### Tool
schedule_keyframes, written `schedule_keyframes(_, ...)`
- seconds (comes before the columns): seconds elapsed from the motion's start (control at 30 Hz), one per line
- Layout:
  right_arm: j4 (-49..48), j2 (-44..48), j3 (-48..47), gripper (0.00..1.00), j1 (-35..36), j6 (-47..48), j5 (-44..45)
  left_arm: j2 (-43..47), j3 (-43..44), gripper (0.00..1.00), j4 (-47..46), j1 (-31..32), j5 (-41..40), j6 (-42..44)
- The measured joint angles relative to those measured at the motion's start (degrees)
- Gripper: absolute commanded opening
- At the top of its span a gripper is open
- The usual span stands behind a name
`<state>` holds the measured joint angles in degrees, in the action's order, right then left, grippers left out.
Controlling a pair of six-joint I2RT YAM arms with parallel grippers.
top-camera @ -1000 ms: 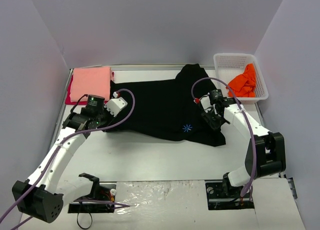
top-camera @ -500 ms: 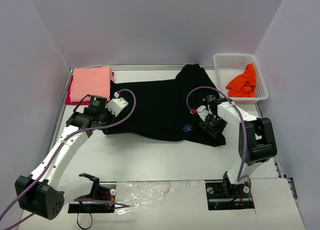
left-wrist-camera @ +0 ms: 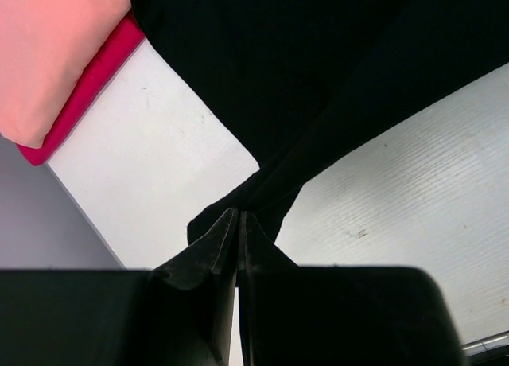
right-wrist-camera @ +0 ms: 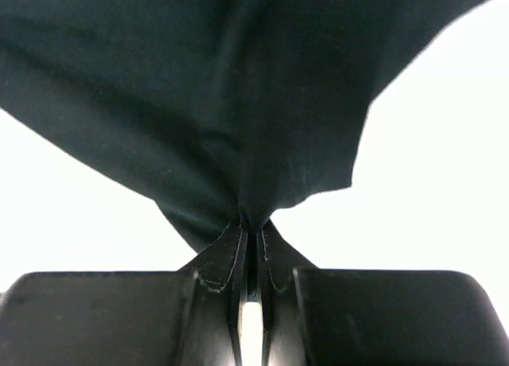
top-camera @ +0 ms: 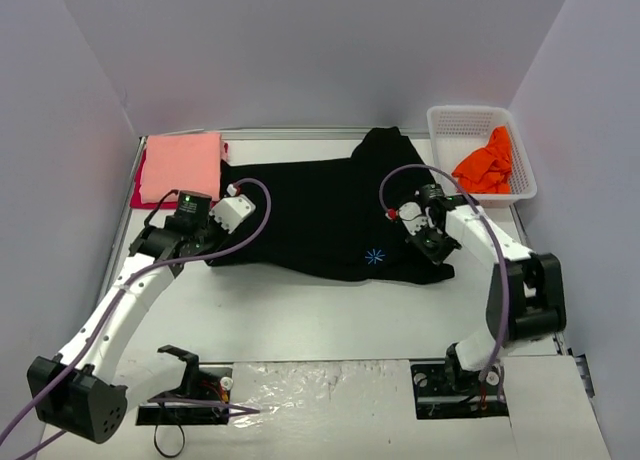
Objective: Fold and stack the t-shirts
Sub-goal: Flatten out the tshirt
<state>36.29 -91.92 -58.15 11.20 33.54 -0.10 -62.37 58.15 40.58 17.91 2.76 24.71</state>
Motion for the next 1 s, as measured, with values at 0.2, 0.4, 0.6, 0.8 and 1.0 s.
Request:
schedule_keyframes(0.2,6.4,10.7,-6.0,0.0,-3.2,0.7,-2.8,3.1,-0.3,0.02,0.5,-0.4,0.0,1.3)
schedule_keyframes(0.4,10.0,10.3,-15.7,0.0,-8.0,1.7,-4.5,3.8,0.9,0.02,0.6,-1.5,-0.2,2.4)
schedule_keyframes(0.6,10.9,2.9,-28.9,0.0,-11.6,1.4,-6.0,3.3,2.6,0.02,-0.7,-2.4,-1.1,3.1)
schedule_keyframes(0.8,10.1,-6.2,-39.5,0.0,-12.0,-1.6,-7.8,1.1,3.1,0.02,-3.6,-2.7,-3.1,3.1)
schedule_keyframes(1.0,9.0,-14.5,-47.4,0.0,-11.8,-4.0,-9.0,-2.5,3.1,0.03,-7.1,-2.8,-5.1,3.2)
